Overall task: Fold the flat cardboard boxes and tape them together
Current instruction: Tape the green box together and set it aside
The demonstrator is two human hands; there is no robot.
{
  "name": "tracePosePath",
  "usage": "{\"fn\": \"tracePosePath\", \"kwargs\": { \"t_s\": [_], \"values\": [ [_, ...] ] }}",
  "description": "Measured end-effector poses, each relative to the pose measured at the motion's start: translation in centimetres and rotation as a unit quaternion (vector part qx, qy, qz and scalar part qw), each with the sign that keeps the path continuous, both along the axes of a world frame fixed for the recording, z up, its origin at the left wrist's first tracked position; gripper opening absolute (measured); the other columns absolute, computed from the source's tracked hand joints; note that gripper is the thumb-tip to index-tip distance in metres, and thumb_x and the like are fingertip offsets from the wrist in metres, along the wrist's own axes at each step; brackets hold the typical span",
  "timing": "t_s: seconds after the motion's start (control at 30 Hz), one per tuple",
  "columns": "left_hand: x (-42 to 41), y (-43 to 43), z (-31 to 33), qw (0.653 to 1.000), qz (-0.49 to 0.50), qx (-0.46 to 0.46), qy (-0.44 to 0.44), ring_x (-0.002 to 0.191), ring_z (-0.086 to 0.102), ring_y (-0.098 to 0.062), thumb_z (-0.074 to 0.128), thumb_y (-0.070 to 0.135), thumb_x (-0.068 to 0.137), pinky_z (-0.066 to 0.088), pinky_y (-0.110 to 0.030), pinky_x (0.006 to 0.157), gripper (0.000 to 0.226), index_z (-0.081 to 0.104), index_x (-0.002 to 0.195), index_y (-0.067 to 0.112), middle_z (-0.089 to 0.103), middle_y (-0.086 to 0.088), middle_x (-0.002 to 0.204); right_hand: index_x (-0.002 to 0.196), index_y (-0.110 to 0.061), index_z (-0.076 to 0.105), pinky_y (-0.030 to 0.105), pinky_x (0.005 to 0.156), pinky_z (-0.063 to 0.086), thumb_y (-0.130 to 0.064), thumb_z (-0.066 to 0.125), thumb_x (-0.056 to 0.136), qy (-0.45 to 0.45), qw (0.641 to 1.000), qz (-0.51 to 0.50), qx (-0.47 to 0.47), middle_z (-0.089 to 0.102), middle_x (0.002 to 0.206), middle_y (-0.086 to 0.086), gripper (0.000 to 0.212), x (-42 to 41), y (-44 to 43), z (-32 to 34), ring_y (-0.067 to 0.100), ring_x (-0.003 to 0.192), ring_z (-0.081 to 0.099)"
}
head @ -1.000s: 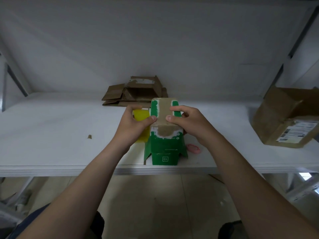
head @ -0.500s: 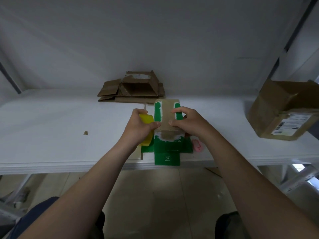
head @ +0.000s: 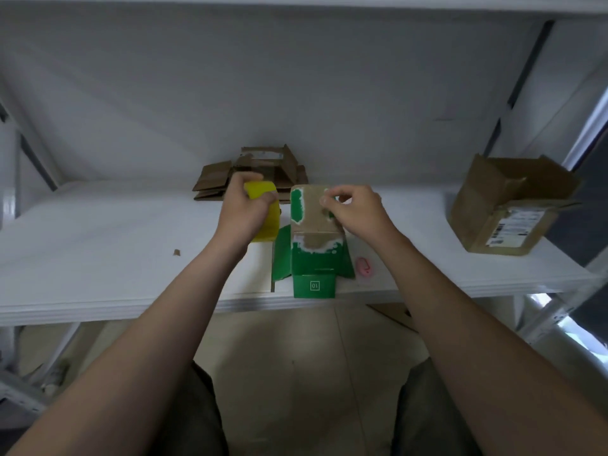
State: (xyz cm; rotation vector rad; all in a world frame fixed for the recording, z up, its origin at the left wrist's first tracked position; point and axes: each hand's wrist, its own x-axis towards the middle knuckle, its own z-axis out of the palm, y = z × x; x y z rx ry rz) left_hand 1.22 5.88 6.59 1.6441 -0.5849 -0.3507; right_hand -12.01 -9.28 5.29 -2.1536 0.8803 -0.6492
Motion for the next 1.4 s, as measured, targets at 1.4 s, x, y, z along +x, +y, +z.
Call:
{"fn": "tracePosePath", "kwargs": {
  "t_s": [1.4],
  "values": [
    [-9.8,5.5,5.6,0.983,-0.147,0.070,-0.079,0.079,0.065,-0.011,0.075,0.019,0.091,0.047,-0.015,0.058,0.033,0.070,0.122,0.011,0.070,-0.004,0.098,0.081,-0.024,0.069,0.044,0.092,0.052,-0.052,0.059,0.093,0.007,0.995,0.047,-0.088,0.072,0.076,-0.006,0.032,-12.4,11.1,5.3,0.019,0.083,0.069]
  ]
}}
